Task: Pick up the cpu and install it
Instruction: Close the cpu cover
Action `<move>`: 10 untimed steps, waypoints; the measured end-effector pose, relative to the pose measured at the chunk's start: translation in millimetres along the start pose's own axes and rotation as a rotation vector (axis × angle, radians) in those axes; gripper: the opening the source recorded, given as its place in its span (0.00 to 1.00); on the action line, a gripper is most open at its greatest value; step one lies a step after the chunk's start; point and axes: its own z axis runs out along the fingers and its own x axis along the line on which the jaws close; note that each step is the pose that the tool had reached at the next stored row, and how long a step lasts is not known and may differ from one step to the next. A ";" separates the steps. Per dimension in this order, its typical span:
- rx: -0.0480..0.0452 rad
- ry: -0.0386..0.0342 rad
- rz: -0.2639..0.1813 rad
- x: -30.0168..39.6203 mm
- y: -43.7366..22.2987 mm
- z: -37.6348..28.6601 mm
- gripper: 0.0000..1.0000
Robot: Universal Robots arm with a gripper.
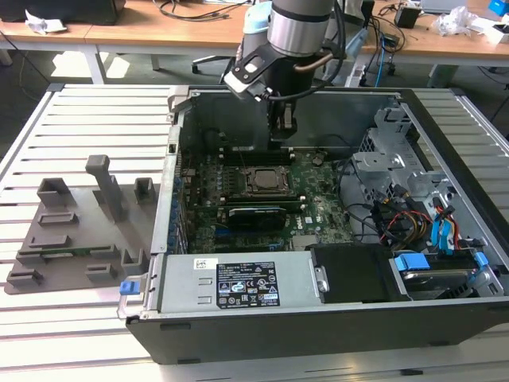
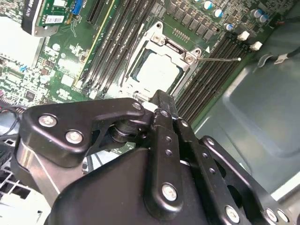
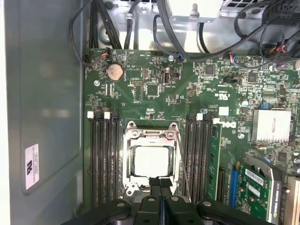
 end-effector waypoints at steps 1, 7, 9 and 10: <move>0.0000 -0.0001 0.000 -0.1 -0.3 -4.8 0.11; 0.0000 -0.0005 0.000 -0.6 -1.6 -26.2 0.11; 0.0000 -0.0005 0.000 -0.8 -1.9 -31.3 0.11; -0.0001 -0.0003 0.000 -0.8 -1.9 -31.4 0.11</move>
